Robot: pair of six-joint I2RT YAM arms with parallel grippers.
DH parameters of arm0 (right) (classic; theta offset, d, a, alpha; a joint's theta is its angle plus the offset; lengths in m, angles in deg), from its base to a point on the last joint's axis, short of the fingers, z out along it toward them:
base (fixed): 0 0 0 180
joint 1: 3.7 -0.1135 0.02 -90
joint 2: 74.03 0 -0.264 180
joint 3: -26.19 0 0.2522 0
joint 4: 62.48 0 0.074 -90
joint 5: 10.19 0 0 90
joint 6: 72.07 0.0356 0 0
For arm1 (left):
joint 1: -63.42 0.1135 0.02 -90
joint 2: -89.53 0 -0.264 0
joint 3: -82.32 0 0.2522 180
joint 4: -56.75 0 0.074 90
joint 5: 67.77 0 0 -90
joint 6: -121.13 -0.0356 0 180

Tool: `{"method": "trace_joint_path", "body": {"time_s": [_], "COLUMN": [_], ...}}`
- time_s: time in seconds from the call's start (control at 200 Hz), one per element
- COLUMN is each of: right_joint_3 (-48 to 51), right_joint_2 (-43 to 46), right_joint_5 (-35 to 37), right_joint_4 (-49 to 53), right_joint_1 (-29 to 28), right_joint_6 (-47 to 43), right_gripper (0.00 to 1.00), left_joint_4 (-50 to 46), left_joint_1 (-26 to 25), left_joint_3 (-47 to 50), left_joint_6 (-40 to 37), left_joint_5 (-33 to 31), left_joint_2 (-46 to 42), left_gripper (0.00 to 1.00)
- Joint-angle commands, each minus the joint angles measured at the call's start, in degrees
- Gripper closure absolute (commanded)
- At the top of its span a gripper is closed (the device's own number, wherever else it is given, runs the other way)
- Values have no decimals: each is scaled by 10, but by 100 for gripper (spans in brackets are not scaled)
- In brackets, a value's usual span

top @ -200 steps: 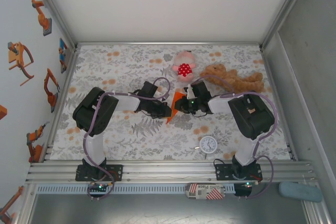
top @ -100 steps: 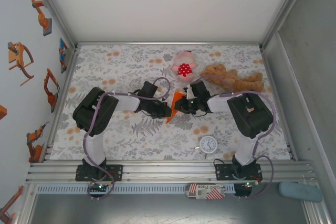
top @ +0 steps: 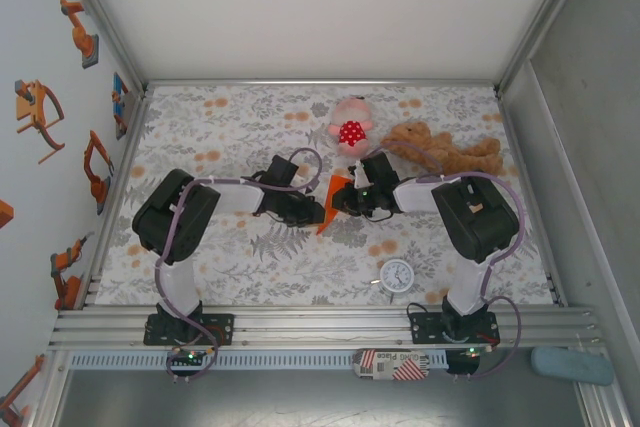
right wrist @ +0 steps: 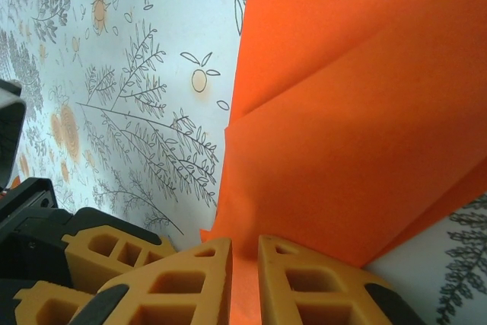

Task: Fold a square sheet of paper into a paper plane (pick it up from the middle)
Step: Fold the wing for the fifth time at the center of the table.

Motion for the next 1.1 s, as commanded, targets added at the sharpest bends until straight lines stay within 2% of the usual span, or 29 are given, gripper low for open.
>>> {"method": "trace_joint_path", "body": {"time_s": [0.0,0.14,0.25,0.551,1.097], "right_joint_3": [-5,-5,-5,-5,-10], "right_joint_2": [-19,-19,-18,-17,3], "right_joint_5": [26,25,25,20,9], "right_joint_4": [30,30,29,23,22], "right_joint_1": [-3,-3,-3,-3,-3], "right_joint_6": [-13,-13,-12,-8,-9], "right_gripper": [83,83,83,84,84], "left_joint_4": [-55,-75,-73,-18,-47], "left_joint_1": [2,2,2,-19,-33], "left_joint_3": [11,6,-1,-32,-48], "left_joint_6": [-6,-6,-1,36,36], "left_joint_5": [-23,-45,-65,-40,-42], "left_joint_2": [-40,-86,-112,-61,-9], "left_gripper": [76,67,66,84,90]}}
